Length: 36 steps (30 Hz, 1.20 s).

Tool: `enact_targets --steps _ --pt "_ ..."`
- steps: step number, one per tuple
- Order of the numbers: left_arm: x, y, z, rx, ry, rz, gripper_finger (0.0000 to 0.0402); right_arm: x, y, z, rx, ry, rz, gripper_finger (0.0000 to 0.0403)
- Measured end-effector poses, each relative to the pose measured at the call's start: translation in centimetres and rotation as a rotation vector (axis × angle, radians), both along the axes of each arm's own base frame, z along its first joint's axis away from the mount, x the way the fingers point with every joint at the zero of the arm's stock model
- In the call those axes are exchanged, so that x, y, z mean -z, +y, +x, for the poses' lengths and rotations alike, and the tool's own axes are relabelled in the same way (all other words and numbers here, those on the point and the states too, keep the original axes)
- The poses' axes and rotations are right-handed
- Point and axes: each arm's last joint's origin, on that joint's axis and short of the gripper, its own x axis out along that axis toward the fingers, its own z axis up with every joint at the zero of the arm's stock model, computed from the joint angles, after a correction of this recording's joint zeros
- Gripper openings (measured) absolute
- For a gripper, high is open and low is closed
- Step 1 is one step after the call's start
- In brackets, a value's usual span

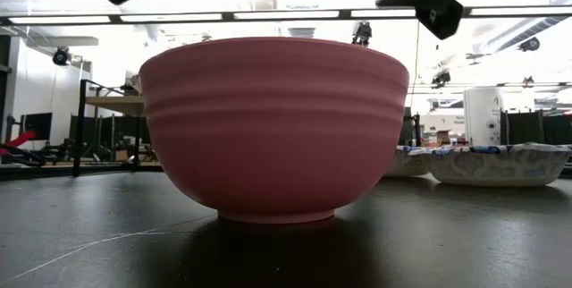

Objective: Place and stack bowls onto a shelf
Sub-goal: Stack the white bowl on top of the white bowl on the shelf

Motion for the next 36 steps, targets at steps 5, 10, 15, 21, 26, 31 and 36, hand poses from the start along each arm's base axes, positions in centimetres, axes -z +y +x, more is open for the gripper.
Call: enact_targets --steps 5,10,15,21,26,31,36 --pt "0.4 -2.0 -0.1 0.018 -0.024 0.032 0.0 -1.3 -2.7 -0.1 0.185 0.249 0.028 0.0118" --pt "0.5 -2.4 -0.1 0.013 -0.025 0.046 0.0 -2.3 -5.5 0.8 0.294 0.426 0.011 0.0118" --pt "0.5 -2.2 -0.1 -0.013 -0.032 0.069 0.0 -2.0 -7.4 3.2 0.092 0.553 -0.191 0.0118" --pt "0.0 -1.7 -0.7 -0.077 -0.072 0.082 0.0 1.0 -8.6 6.1 -0.086 0.705 -0.353 0.0118" --pt "-0.3 -1.5 -1.0 -0.073 -0.086 0.084 0.0 4.5 -9.8 7.6 -0.013 0.849 -0.386 0.0118" --pt "-0.5 -1.4 -1.2 -0.067 -0.093 0.093 0.0 6.9 -10.8 8.3 0.055 0.932 -0.36 0.0118" --pt "-0.5 -1.4 -1.3 -0.067 -0.093 0.095 0.0 8.3 -11.6 8.6 0.1 0.977 -0.319 0.0118"
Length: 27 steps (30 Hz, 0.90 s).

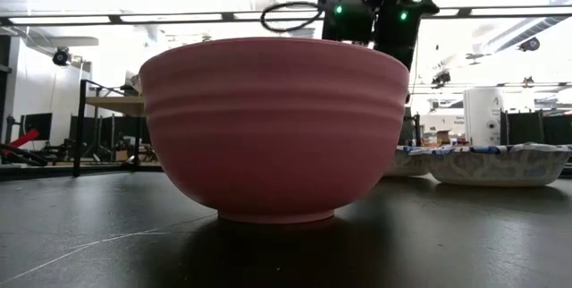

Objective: Place and stack bowls onto a shelf
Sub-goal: Stack the white bowl on top of the white bowl on the shelf

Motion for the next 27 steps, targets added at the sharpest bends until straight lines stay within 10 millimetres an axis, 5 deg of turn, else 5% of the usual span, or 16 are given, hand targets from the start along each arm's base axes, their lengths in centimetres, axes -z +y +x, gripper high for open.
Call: enact_targets --steps 10,20,27 --pt "0.0 0.0 0.0 0.001 0.0 0.003 0.0 1.1 -0.5 0.3 0.056 0.015 0.009 0.0113" --pt "0.0 0.0 0.0 0.003 0.0 0.007 0.0 0.6 -0.4 0.2 0.056 0.0 0.013 0.0019" --pt "-0.1 0.1 -0.1 0.004 -0.007 0.006 0.0 -1.0 -0.2 -0.3 0.043 -0.048 0.047 0.0014"
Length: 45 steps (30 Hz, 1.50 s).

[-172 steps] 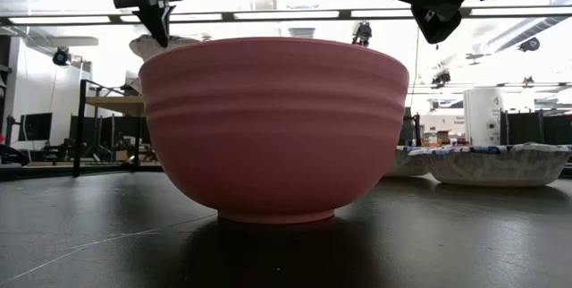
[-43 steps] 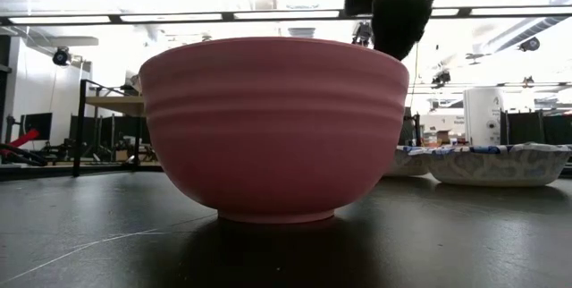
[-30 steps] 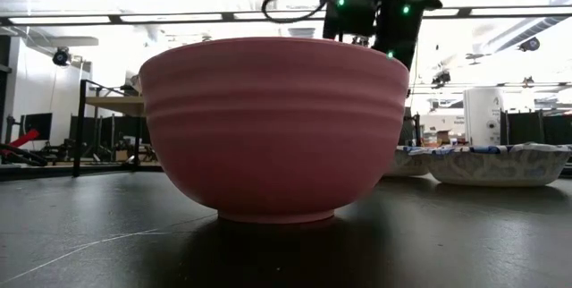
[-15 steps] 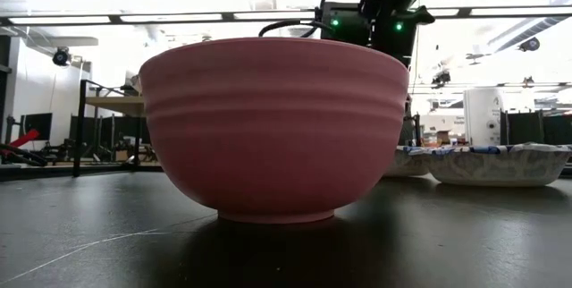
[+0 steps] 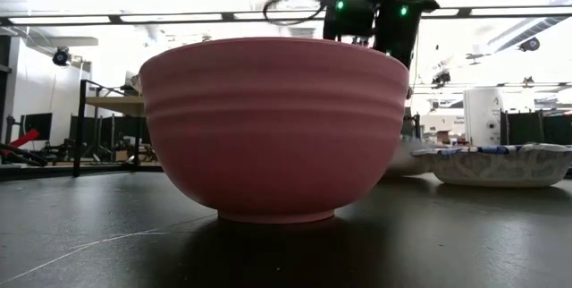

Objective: Place and stack bowls onto a shelf
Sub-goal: Stack the white bowl on top of the white bowl on the shelf

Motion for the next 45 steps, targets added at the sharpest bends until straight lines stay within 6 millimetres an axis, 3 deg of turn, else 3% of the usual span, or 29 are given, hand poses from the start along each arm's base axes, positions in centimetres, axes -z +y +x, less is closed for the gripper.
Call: enact_targets --steps 5,14,18,22,26,31,37,45 --pt "-1.4 0.3 -0.6 0.014 -0.037 0.018 0.0 -3.4 1.2 -0.9 -0.048 -0.078 0.024 0.0013" --pt "-4.4 1.5 -2.4 0.0 -0.134 0.118 0.0 -13.0 6.3 -2.2 -0.269 -0.367 0.093 0.0013" --pt "-4.8 2.2 -3.4 -0.047 -0.163 0.151 0.0 -16.7 9.0 -1.9 -0.438 -0.576 0.065 0.0013" --pt "-5.6 2.8 -4.5 -0.064 -0.215 0.154 0.0 -18.9 11.0 -0.8 -0.636 -0.774 -0.036 0.0013" --pt "-6.3 3.4 -5.4 -0.069 -0.276 0.146 0.0 -19.5 11.5 1.3 -0.763 -0.903 -0.192 0.0013" --pt "-6.7 4.0 -6.4 -0.076 -0.322 0.126 0.0 -18.4 10.4 4.8 -0.829 -0.98 -0.394 0.0013" --pt "-7.2 4.7 -7.7 -0.084 -0.382 0.1 0.0 -16.5 7.2 8.5 -0.804 -1.022 -0.592 0.0013" --pt "-8.4 5.4 -9.0 -0.098 -0.486 0.119 0.0 -15.4 2.0 12.7 -0.738 -0.957 -0.726 0.0013"
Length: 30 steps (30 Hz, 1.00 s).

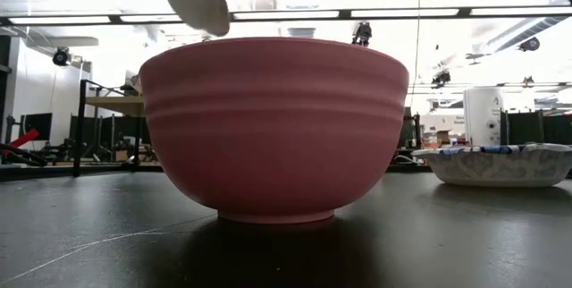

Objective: Place and stack bowls onto a shelf
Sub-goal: Stack the white bowl on top of the white bowl on the shelf

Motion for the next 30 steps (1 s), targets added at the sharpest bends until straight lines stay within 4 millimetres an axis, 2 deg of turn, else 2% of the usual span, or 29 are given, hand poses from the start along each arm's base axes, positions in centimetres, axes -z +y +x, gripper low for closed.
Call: enact_targets --steps 10,17,21,30 --pt "-0.4 0.2 -0.3 -0.005 -0.035 0.011 0.0 0.6 -2.7 5.0 0.094 0.017 -0.123 0.0013" --pt "-0.4 0.2 -0.3 -0.006 -0.034 0.018 0.0 1.8 -4.9 7.4 0.167 0.087 -0.161 0.0013" --pt "-0.4 0.2 -0.3 -0.006 -0.034 0.018 0.0 2.3 -5.9 8.3 0.233 0.09 -0.181 0.0013" --pt "-0.4 0.2 -0.3 -0.006 -0.033 0.019 0.0 3.3 -7.3 8.8 0.255 0.117 -0.182 0.0013"
